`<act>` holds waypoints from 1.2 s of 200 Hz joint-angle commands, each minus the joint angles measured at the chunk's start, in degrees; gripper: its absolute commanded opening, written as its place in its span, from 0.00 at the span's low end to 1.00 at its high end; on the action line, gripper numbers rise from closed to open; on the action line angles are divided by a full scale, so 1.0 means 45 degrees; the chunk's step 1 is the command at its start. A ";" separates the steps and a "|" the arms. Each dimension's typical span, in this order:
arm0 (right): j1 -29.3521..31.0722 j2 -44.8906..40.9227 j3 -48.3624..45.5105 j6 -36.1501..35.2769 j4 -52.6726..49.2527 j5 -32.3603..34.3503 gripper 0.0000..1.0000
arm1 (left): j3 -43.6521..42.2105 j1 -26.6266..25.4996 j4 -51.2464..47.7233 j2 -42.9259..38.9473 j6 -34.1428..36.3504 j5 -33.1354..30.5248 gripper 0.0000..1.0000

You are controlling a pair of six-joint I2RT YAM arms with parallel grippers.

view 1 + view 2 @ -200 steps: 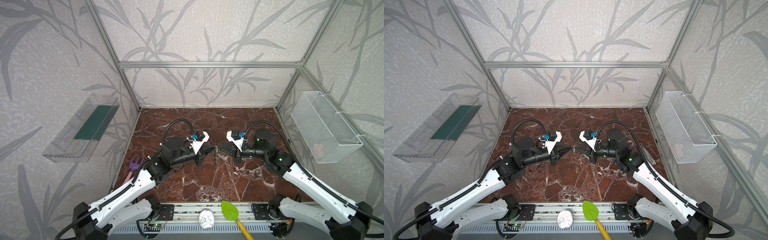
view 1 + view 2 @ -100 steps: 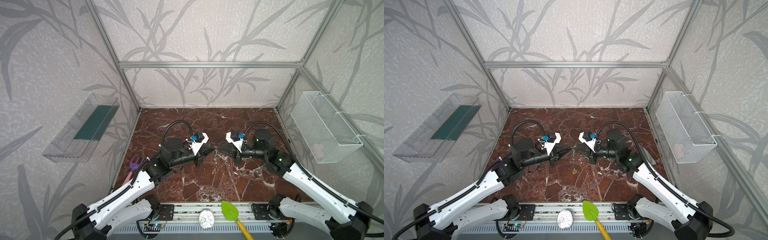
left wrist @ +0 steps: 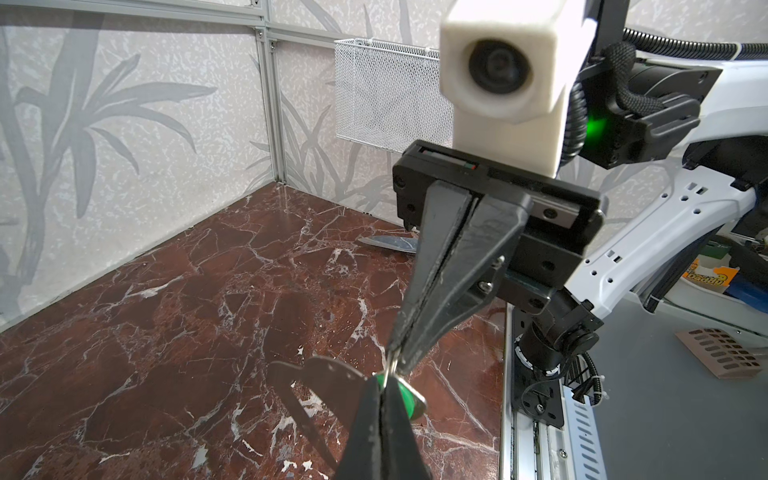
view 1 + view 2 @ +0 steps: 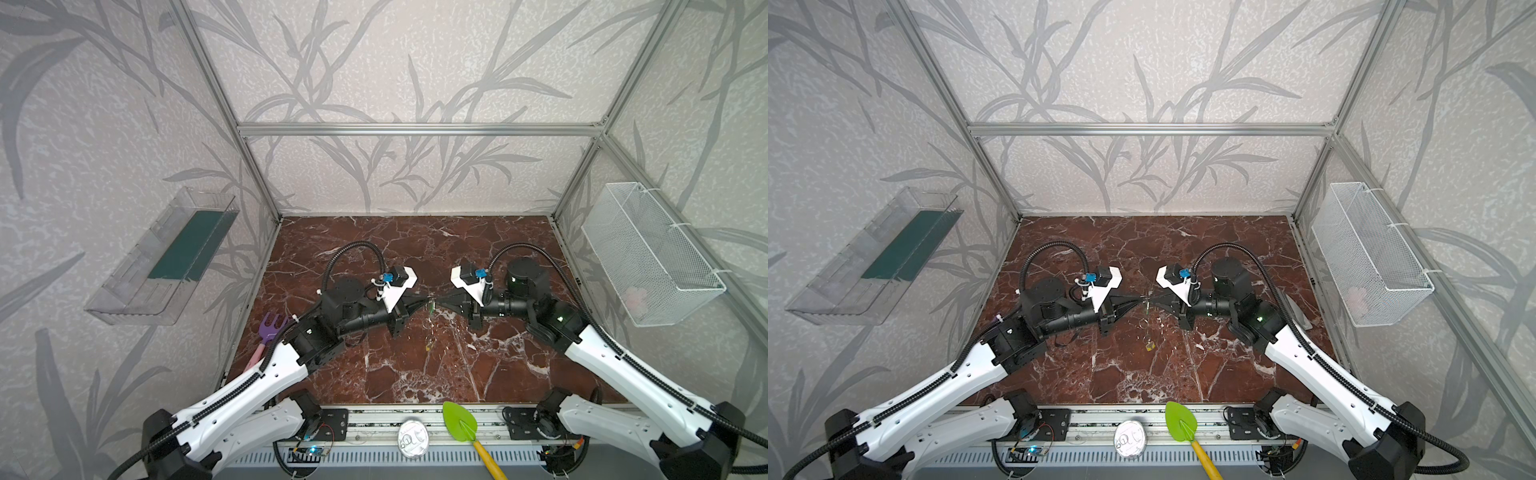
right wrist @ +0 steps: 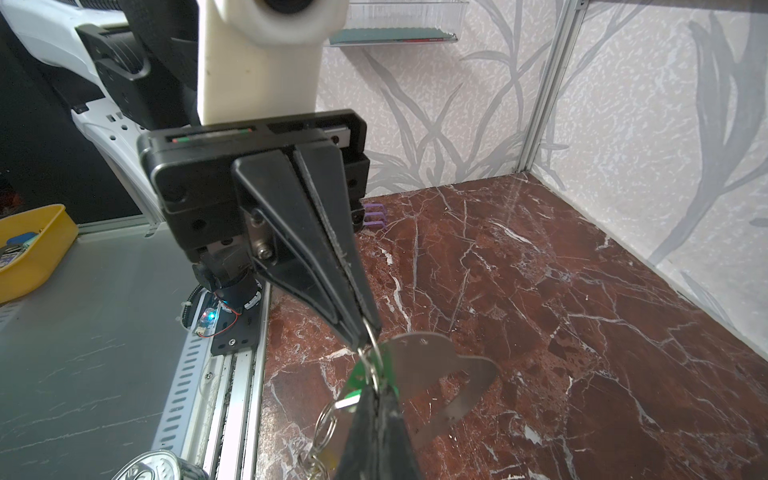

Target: Put the keys on the keyring

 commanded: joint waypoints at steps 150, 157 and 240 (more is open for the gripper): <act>0.0378 0.1494 0.1374 -0.1286 -0.2299 -0.1367 0.00 | -0.0344 -0.0036 0.2677 -0.0061 -0.0633 0.0663 0.00; 0.0408 0.1567 0.1444 -0.1314 -0.2352 -0.1362 0.00 | -0.0362 -0.0037 0.2736 0.0015 -0.0673 0.0703 0.00; 0.0216 0.0655 0.0548 -0.0895 -0.1340 -0.0156 0.27 | -0.1167 -0.0035 0.3656 -0.0382 -0.0904 0.0262 0.00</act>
